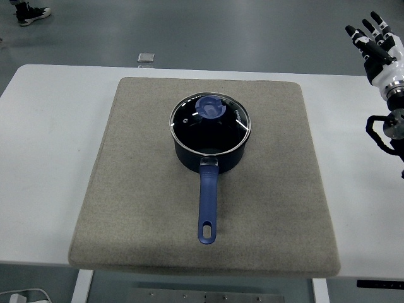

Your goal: Lift the pot lid and place it to the right of the pot.

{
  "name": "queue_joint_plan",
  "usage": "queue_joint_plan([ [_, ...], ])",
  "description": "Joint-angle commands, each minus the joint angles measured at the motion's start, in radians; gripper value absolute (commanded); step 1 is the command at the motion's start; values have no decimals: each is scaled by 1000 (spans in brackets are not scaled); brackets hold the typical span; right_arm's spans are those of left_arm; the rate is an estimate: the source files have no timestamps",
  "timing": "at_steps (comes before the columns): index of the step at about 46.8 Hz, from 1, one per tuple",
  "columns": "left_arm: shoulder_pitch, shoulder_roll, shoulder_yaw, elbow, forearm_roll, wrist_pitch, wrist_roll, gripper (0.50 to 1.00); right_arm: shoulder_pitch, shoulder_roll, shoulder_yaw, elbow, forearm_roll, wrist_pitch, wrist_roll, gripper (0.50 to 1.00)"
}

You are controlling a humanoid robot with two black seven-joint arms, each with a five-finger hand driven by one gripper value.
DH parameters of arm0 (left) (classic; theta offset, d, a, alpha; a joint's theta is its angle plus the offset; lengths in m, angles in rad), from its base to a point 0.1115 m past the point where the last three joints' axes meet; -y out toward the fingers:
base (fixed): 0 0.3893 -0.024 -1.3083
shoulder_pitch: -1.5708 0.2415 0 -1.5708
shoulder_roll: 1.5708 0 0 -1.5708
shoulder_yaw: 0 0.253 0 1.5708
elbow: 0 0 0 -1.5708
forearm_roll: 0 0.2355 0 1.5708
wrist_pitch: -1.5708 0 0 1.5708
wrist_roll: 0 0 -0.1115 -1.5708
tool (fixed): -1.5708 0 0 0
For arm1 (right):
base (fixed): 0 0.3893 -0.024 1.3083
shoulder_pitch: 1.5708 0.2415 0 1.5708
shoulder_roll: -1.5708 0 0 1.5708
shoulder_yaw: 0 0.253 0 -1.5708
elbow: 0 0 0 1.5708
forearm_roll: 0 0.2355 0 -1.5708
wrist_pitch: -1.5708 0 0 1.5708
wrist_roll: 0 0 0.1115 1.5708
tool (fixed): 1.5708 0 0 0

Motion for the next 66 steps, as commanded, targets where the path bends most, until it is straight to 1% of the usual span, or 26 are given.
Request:
queue_joint_plan([
  [1, 0, 0, 0, 0, 0, 1, -2, 1000, -3, 4, 0, 0, 0, 0, 1, 938],
  [14, -1, 0, -2, -3, 0, 1, -1, 1000, -11, 7, 0, 1, 3, 0, 0, 938],
  [29, -1, 0, -2, -7, 0, 0, -1, 1000, 0, 4, 2, 3, 2, -6, 0, 938],
  [44, -1, 0, -2, -6, 0, 1, -1, 1000, 16, -1, 2, 1, 2, -1, 0, 938],
  [56, -1, 0, -2, -9, 0, 0, -1, 1000, 48, -5, 0, 1, 0, -8, 0, 938],
  [66, -1, 0, -2, -4, 0, 0, -1, 1000, 46, -5, 0, 0, -4, -9, 0, 938],
])
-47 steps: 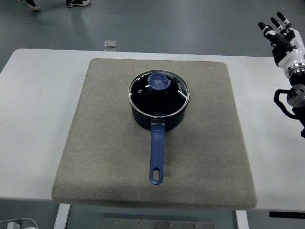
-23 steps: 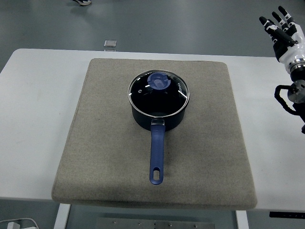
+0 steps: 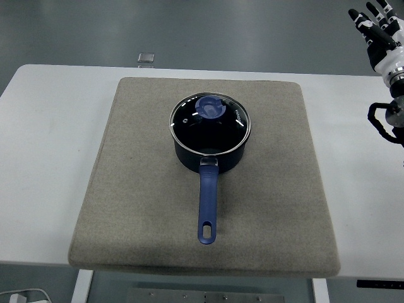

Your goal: Lift the pot lid and place it to the right of the pot.

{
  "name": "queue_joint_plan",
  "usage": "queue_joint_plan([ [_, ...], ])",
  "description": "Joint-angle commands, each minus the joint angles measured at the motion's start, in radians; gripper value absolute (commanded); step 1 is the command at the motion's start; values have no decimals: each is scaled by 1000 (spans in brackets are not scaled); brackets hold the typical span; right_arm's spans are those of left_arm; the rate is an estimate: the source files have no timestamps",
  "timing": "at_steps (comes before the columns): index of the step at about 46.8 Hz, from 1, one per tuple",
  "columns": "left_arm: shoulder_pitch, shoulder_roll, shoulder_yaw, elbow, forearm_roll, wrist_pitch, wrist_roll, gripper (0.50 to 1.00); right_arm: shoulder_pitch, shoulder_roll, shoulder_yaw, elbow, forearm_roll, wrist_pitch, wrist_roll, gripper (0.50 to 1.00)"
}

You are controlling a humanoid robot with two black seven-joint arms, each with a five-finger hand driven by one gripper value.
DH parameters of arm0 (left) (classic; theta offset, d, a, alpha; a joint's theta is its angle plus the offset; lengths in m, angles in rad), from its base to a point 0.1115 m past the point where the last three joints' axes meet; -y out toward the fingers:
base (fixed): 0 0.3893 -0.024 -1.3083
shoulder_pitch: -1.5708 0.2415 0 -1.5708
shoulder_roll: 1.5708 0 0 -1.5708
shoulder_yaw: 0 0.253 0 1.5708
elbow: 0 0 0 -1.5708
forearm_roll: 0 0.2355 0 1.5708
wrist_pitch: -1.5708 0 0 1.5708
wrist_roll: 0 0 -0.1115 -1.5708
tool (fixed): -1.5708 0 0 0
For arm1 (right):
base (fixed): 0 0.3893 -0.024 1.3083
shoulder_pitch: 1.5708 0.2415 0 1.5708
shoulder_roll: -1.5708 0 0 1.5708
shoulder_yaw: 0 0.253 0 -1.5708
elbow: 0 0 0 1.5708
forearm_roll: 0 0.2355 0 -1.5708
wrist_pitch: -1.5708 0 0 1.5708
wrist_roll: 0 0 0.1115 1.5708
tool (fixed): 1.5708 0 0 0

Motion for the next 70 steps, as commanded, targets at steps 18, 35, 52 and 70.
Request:
queue_joint_plan([
  [18, 0, 0, 0, 1, 0, 0, 0, 1000, -10, -61, -8, 1, -8, -26, 0, 938],
  [35, 0, 0, 0, 1, 0, 0, 0, 1000, -22, -135, -11, 3, -11, 26, -1, 938],
  [52, 0, 0, 0, 1, 0, 0, 0, 1000, -10, -198, -14, 7, -90, 46, -1, 938],
  [70, 0, 0, 0, 1, 0, 0, 0, 1000, 39, -210, -15, 13, -351, 112, 0, 938],
])
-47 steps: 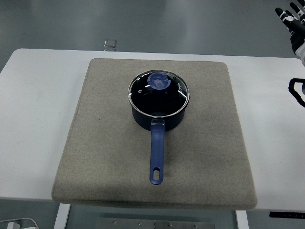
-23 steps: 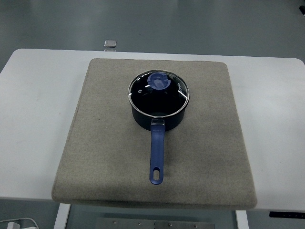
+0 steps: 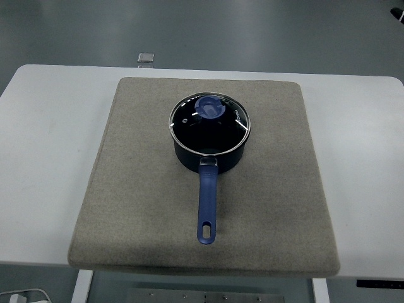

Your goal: Lift the pot lid and place it to the right of the pot.

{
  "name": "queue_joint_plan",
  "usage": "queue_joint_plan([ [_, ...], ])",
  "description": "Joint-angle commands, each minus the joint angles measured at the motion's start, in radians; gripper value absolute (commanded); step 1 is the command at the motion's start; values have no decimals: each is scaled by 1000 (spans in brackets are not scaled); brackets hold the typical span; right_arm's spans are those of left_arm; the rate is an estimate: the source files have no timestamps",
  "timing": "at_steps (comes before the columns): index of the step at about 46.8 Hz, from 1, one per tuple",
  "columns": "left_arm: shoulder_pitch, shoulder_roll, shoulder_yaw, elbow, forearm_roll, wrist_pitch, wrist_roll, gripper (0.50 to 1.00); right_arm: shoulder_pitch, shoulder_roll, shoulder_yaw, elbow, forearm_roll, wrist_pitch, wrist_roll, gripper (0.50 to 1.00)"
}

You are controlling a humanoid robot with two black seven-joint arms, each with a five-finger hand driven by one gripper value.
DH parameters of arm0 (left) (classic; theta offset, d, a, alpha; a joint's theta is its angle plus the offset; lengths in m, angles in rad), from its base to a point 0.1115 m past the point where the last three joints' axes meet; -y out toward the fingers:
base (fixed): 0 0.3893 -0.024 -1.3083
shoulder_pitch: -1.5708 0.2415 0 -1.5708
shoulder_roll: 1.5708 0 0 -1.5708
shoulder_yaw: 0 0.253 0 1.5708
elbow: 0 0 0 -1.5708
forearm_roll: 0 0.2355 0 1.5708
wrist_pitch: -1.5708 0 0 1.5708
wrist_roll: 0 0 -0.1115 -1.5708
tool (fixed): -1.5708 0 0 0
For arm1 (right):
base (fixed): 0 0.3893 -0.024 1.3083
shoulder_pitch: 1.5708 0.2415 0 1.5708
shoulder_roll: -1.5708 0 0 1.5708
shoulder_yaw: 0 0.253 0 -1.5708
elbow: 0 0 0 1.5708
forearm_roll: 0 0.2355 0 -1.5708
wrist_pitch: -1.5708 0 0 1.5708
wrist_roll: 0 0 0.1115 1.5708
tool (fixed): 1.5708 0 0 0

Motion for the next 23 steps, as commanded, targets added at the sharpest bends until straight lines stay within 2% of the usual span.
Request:
queue_joint_plan([
  [1, 0, 0, 0, 0, 0, 0, 0, 1000, 15, -1, 0, 2, -51, 29, 1, 938],
  [4, 0, 0, 0, 0, 0, 0, 0, 1000, 29, -1, -1, 4, -91, 50, 1, 938],
  [11, 0, 0, 2, 0, 0, 0, 0, 1000, 66, -21, -3, 30, -232, 142, 12, 938],
  [19, 0, 0, 2, 0, 0, 0, 0, 1000, 117, -50, -3, 86, -425, 188, 96, 938],
  [23, 0, 0, 0, 0, 0, 0, 0, 1000, 152, -74, -3, 135, -470, 214, 127, 938],
])
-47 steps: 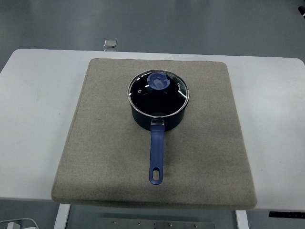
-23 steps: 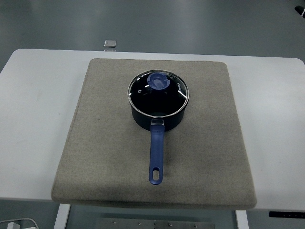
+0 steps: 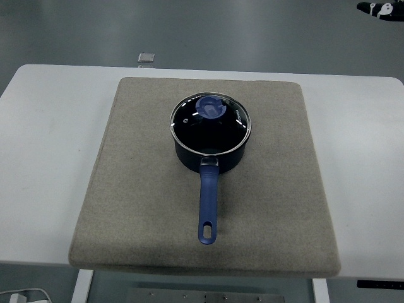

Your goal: Lift the pot lid and place it to the right of the pot.

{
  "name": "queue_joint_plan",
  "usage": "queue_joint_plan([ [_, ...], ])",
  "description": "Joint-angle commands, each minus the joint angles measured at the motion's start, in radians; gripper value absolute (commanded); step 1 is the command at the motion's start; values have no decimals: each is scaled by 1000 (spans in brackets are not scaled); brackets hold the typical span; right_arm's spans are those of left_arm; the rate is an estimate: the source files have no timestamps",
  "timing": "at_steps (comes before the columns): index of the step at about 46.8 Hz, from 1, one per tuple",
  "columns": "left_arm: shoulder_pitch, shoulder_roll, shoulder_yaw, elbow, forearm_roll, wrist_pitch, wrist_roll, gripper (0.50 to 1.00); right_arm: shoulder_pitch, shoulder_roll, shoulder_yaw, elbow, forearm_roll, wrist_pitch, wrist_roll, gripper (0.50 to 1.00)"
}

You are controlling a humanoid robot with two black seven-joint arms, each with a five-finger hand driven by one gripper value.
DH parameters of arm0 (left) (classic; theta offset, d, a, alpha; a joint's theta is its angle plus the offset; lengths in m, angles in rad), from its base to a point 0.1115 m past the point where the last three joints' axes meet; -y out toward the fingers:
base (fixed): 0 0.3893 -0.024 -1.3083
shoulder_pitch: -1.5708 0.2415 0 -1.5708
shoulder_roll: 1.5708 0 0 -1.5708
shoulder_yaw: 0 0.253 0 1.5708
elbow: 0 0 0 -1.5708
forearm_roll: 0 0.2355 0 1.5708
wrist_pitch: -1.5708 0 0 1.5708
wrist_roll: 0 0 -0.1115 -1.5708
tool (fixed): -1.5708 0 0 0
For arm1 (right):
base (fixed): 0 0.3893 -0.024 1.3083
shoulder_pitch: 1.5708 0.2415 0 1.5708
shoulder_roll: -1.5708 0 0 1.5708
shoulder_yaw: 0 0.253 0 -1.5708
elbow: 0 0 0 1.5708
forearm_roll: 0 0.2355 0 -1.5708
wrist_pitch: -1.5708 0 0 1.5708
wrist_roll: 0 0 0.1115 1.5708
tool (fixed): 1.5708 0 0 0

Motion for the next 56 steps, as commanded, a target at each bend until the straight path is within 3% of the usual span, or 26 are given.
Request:
queue_joint_plan([
  [1, 0, 0, 0, 0, 0, 0, 0, 1000, 35, -26, 0, 50, -38, 33, 21, 938],
  [12, 0, 0, 0, 0, 0, 0, 0, 1000, 142, -74, 0, 196, -136, 108, 24, 938],
  [29, 0, 0, 0, 0, 0, 0, 0, 1000, 251, -86, -1, 434, -384, 133, 27, 936],
  [35, 0, 0, 0, 0, 0, 0, 0, 1000, 290, -74, -1, 465, -476, 133, 30, 938],
  [41, 0, 0, 1, 0, 0, 0, 0, 1000, 297, -71, 2, 508, -593, 122, 67, 936],
  [56, 0, 0, 0, 0, 0, 0, 0, 1000, 300, -58, 3, 636, -803, 78, 78, 936],
])
